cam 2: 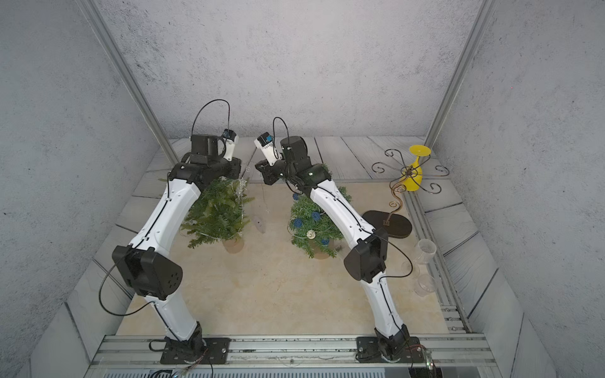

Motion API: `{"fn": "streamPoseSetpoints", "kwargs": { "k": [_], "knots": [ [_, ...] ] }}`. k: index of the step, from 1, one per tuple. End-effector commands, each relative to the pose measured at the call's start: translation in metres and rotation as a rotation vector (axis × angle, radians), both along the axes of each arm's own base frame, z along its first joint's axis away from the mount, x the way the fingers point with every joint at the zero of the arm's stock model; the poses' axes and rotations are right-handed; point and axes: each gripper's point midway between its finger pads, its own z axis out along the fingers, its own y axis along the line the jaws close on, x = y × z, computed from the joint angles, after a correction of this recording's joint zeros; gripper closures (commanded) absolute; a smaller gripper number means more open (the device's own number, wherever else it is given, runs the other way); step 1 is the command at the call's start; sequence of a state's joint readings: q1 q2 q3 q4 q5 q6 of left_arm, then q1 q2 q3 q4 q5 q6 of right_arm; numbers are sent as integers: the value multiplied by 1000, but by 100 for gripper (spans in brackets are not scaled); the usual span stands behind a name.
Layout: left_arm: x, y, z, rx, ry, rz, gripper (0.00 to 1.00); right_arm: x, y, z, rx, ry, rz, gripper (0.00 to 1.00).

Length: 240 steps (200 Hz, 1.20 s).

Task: Wrap string light around the christmas tree
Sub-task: Wrap the light string around the Christmas tree.

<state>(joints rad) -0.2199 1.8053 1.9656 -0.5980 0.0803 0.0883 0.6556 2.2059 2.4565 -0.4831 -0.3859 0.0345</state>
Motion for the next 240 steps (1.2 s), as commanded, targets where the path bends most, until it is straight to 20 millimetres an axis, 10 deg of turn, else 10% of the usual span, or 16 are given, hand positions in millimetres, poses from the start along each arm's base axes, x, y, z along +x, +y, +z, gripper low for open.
{"fn": "streamPoseSetpoints", "kwargs": {
  "k": [1, 28, 65, 164, 215, 240],
  "knots": [
    [-14, 14, 25, -36, -46, 59, 88, -16, -19, 52, 40, -43, -39, 100],
    [-34, 9, 54, -89, -133, 15, 74, -30, -27, 58, 32, -1, -25, 100],
    [-61, 18, 101, -130, -264, 36, 28, -52, -32, 77, 70, 27, 31, 100],
    [-91, 32, 120, -164, -332, 81, 28, -52, -34, 81, 136, 101, 88, 100],
    [-104, 35, 92, -191, -216, 114, 30, -70, -28, 85, 162, 138, 186, 100],
    [-119, 33, 121, -241, -323, 81, 31, -79, -29, 90, 175, 163, 216, 100]
  ]
}}
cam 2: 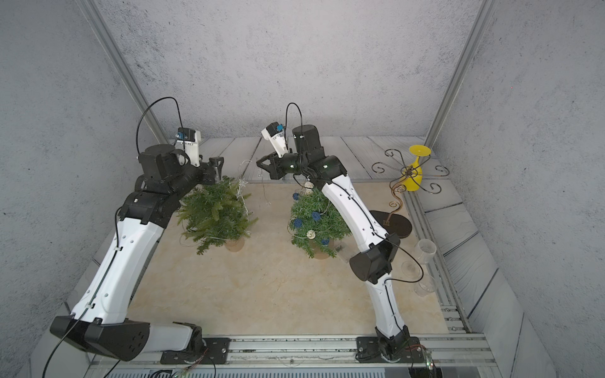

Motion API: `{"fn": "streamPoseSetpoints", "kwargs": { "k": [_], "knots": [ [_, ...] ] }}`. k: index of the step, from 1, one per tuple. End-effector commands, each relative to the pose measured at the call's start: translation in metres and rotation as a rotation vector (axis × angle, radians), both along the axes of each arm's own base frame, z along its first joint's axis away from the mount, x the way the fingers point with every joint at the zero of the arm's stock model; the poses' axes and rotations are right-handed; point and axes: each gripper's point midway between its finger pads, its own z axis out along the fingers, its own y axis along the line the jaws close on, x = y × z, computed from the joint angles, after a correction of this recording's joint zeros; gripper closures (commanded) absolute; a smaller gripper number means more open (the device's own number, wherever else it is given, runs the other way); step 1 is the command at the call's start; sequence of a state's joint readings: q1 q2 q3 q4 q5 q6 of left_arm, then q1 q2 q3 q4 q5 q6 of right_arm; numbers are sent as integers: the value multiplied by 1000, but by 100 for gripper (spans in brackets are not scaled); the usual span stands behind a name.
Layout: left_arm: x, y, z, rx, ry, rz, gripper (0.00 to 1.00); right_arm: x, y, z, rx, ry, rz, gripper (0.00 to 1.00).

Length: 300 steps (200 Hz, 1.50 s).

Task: Wrap string light around the christmas tree
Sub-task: Wrap the light string around the Christmas tree.

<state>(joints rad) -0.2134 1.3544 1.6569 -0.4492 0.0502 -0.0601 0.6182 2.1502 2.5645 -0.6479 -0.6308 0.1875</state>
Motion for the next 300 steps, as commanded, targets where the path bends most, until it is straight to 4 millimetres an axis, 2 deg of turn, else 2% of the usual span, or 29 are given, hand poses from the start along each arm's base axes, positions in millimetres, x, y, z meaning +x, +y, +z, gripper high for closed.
{"fn": "streamPoseSetpoints", "kwargs": {
  "k": [1, 15, 32, 64, 91, 106, 152, 174, 209, 231, 241, 246, 256, 263, 268, 290, 296, 300],
  "knots": [
    [-16, 2, 23, -52, -75, -9, 31, -31, -10, 41, 64, -18, 58, 100],
    [-36, -3, 41, -60, -130, -59, 32, -36, -12, 46, 79, -11, 77, 100],
    [-63, -19, 50, -79, -168, -185, 34, -37, -16, 53, 101, 6, 75, 100],
    [-94, -58, 38, -86, -156, -409, 38, -36, -20, 60, 117, 15, 50, 100],
    [-114, -92, 21, -139, -134, -571, 40, -46, -20, 66, 137, 35, 85, 100],
    [-113, -103, 9, -74, -119, -546, 39, -50, -21, 69, 150, 43, 95, 100],
    [-84, -121, -25, -31, -30, -484, 33, -69, -26, 88, 197, 50, 141, 100],
    [-76, -123, -25, -29, -74, -437, 33, -74, -27, 91, 209, 61, 157, 100],
    [-68, -139, -24, -48, -117, -456, 35, -79, -26, 93, 232, 92, 189, 100],
    [-62, -140, -27, -80, -135, -431, 43, -85, -27, 98, 249, 106, 215, 100],
    [-61, -143, -29, -94, -150, -434, 51, -87, -27, 99, 252, 110, 220, 100],
    [-61, -143, -30, -97, -152, -433, 57, -88, -27, 99, 254, 113, 223, 100],
    [-61, -144, -33, -104, -146, -433, 80, -88, -28, 98, 254, 112, 221, 100],
    [-61, -143, -34, -108, -139, -429, 89, -89, -29, 99, 254, 106, 217, 100],
    [-62, -143, -34, -114, -138, -432, 92, -88, -30, 98, 252, 103, 211, 100],
    [-71, -145, -33, -152, -139, -462, 91, -88, -30, 98, 250, 100, 203, 100],
    [-73, -145, -34, -157, -136, -472, 100, -88, -30, 97, 250, 102, 205, 100],
    [-74, -146, -34, -160, -133, -475, 100, -88, -30, 98, 251, 102, 205, 100]
  ]
}}
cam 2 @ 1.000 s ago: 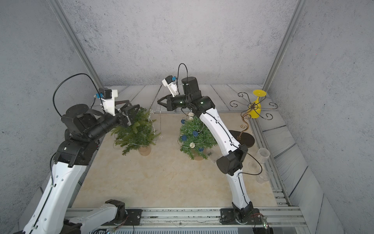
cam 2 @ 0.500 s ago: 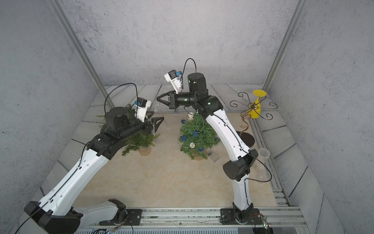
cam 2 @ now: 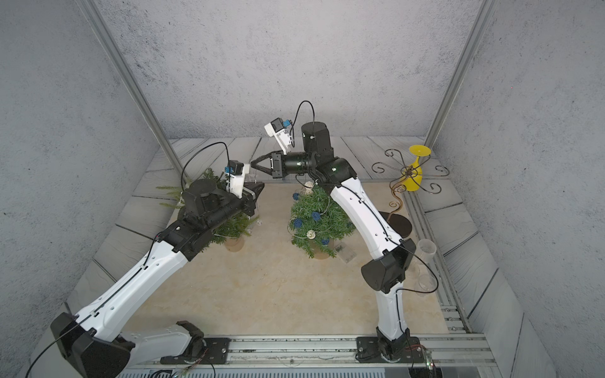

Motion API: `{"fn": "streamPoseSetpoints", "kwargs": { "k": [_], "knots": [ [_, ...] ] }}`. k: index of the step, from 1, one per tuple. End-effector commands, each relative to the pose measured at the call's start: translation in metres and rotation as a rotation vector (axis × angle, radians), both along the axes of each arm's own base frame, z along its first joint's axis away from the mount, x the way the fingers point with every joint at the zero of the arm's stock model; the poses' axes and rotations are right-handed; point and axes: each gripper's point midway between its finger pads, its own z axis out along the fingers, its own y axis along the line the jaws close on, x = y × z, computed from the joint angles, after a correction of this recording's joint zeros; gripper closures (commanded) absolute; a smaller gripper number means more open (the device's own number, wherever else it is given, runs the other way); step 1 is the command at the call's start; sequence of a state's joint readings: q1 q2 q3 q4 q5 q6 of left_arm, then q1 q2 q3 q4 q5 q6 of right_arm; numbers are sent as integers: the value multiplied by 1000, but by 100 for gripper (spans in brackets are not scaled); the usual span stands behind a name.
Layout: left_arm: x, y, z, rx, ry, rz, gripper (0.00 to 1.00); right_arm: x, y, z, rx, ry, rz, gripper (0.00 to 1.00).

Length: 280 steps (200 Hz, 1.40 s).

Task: Wrap string light around the christmas tree
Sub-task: Wrap the light string around the Christmas tree.

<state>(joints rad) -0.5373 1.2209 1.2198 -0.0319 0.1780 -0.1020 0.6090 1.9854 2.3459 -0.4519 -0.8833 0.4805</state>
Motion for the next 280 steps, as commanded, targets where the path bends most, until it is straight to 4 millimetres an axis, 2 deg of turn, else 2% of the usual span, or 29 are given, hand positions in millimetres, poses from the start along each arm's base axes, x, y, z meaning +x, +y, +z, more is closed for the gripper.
{"fn": "streamPoseSetpoints", "kwargs": {
  "k": [1, 43, 67, 87, 102, 124, 175, 208, 235, 256, 280],
  "knots": [
    [-12, -2, 19, -69, -40, -34, 100, -31, -22, 53, 77, -96, 8, 100],
    [-16, 5, 8, -70, -32, -12, 100, -32, -25, 47, 71, -101, 1, 100],
    [-22, 9, 18, -63, -28, -10, 100, -32, -25, 37, 52, -109, -4, 75],
    [-31, 3, 32, -55, 5, -81, 100, -27, -29, 27, 24, -112, -34, 55],
    [-37, 2, 47, -69, 25, -115, 100, -23, -33, 19, 13, -106, -55, 44],
    [-41, 13, 68, -101, 51, -119, 100, -18, -40, 8, -11, -123, -95, 36],
    [-41, 49, 110, -135, 35, -43, 100, -26, -52, -11, -63, -193, -138, 33],
    [-48, 63, 158, -163, -28, -26, 100, -28, -58, -26, -82, -266, -180, 33],
    [-53, 64, 185, -172, -61, -48, 100, -28, -45, -34, -115, -329, -185, 35],
    [-52, 64, 190, -173, -74, -46, 100, -25, -31, -38, -151, -360, -176, 36],
    [-52, 67, 194, -178, -94, -28, 100, -11, -20, -40, -149, -376, -188, 39]
  ]
}}
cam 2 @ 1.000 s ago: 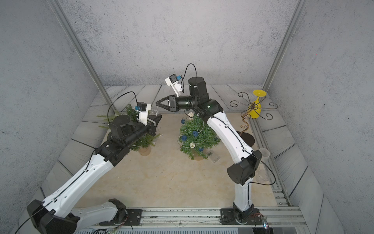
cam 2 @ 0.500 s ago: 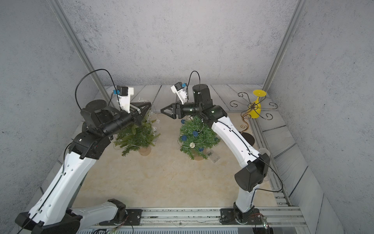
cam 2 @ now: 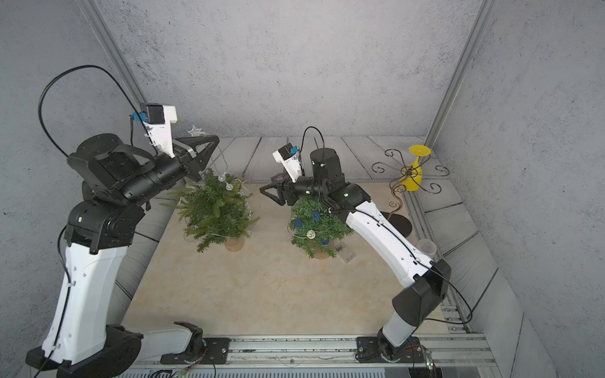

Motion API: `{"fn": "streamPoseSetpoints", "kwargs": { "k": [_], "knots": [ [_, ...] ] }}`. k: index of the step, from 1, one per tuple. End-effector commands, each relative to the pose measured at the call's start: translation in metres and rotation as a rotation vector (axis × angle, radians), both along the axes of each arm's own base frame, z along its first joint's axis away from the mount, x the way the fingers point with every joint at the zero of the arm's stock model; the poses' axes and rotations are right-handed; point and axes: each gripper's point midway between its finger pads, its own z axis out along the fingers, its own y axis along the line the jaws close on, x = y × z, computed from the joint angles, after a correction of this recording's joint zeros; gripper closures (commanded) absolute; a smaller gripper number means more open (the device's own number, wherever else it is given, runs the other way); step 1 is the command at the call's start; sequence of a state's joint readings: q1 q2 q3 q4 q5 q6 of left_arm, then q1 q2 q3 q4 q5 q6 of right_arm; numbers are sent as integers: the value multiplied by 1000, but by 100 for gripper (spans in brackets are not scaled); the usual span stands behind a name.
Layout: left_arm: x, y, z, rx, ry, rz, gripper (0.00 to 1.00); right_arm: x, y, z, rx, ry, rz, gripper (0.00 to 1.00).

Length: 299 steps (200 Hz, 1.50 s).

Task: Wrap string light around the christmas tree
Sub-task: Wrap the light string around the Christmas tree.

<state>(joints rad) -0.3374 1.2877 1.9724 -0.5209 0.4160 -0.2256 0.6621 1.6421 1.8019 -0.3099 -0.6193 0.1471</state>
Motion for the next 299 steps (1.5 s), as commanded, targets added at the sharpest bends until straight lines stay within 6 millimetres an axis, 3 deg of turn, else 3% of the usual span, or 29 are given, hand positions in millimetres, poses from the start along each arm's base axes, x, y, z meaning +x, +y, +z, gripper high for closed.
{"fn": "streamPoseSetpoints", "kwargs": {
  "k": [1, 49, 100, 117, 147, 165, 180, 195, 237, 265, 299],
  "knots": [
    [3, 2, 0, 4, 1, 9, 100, 19, 11, 0, -15, -68, -33, 39],
    [-5, 5, 15, -12, -44, 13, 100, 40, 54, -16, -55, -111, -11, 44],
    [-13, 10, 21, -6, -84, 29, 100, 63, 79, -37, -65, -99, -3, 47],
    [-16, 9, 20, -5, -87, 15, 100, 71, 85, -39, -67, -106, -17, 54],
    [-20, 10, 18, -7, -94, 14, 100, 61, 96, -43, -44, -89, 62, 60],
    [-22, 11, 18, -8, -101, 14, 100, 59, 96, -44, -49, -108, 49, 67],
    [-20, 12, 16, -4, -98, 23, 100, 64, 94, -41, -50, -131, 15, 89],
    [-18, 15, 12, 5, -95, 45, 100, 69, 90, -38, -68, -154, -25, 100],
    [-9, 33, 0, 38, -94, 169, 100, 83, 56, -26, -114, -190, -227, 100],
    [7, 40, -11, 73, -64, 241, 100, 94, 35, -18, -141, -208, -351, 100],
    [21, 47, -17, 92, -23, 280, 100, 106, 42, -21, -139, -182, -337, 100]
  ]
}}
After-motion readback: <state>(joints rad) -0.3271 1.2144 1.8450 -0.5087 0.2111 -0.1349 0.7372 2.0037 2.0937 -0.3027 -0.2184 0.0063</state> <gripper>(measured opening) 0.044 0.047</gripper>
